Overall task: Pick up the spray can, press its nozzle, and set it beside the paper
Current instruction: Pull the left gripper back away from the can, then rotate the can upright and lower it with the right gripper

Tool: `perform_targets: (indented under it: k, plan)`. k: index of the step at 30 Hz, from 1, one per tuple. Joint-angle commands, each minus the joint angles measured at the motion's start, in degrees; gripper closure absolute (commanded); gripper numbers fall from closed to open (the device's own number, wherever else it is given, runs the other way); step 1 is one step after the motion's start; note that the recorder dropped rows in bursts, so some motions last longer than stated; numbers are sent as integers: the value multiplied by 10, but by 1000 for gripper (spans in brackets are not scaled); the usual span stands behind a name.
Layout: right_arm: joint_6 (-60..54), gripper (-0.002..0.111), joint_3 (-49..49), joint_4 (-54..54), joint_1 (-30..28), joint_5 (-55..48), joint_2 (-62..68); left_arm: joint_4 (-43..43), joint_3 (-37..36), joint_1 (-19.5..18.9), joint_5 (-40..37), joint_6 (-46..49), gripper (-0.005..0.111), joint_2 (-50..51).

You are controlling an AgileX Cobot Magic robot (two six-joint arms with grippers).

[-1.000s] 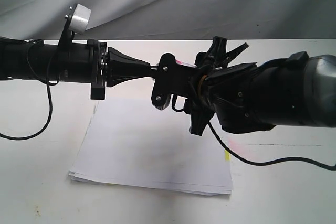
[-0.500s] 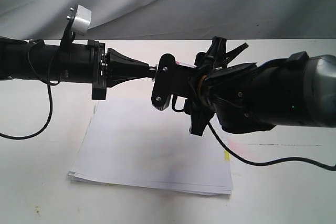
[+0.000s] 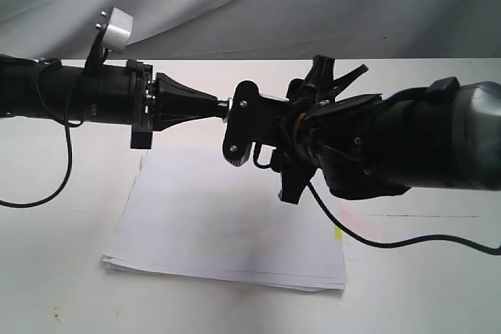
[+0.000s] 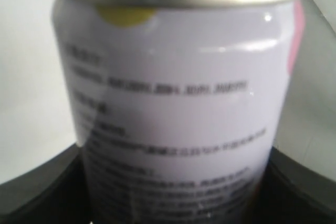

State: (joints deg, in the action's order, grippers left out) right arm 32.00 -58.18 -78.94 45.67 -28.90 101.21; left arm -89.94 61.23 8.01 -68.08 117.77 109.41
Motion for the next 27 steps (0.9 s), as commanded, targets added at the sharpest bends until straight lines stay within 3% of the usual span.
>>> perform_targets:
  k: [1, 5, 9, 18, 27]
  plan:
    - [-2, 108, -6, -26, 4, 31, -9, 53, 4, -45, -14, -42, 107, -47]
    - [-2, 108, -6, -26, 4, 31, -9, 68, 3, -89, -19, -66, 107, -83]
    - [-2, 108, -6, -26, 4, 31, -9, 69, 3, -104, -19, -72, 107, -100]
    - [3, 108, -6, -21, 4, 31, -16, 87, 3, -104, -19, -112, 107, -100]
    - [99, 108, -6, 92, -19, 33, -127, 107, 3, -104, -19, -128, 107, -100]
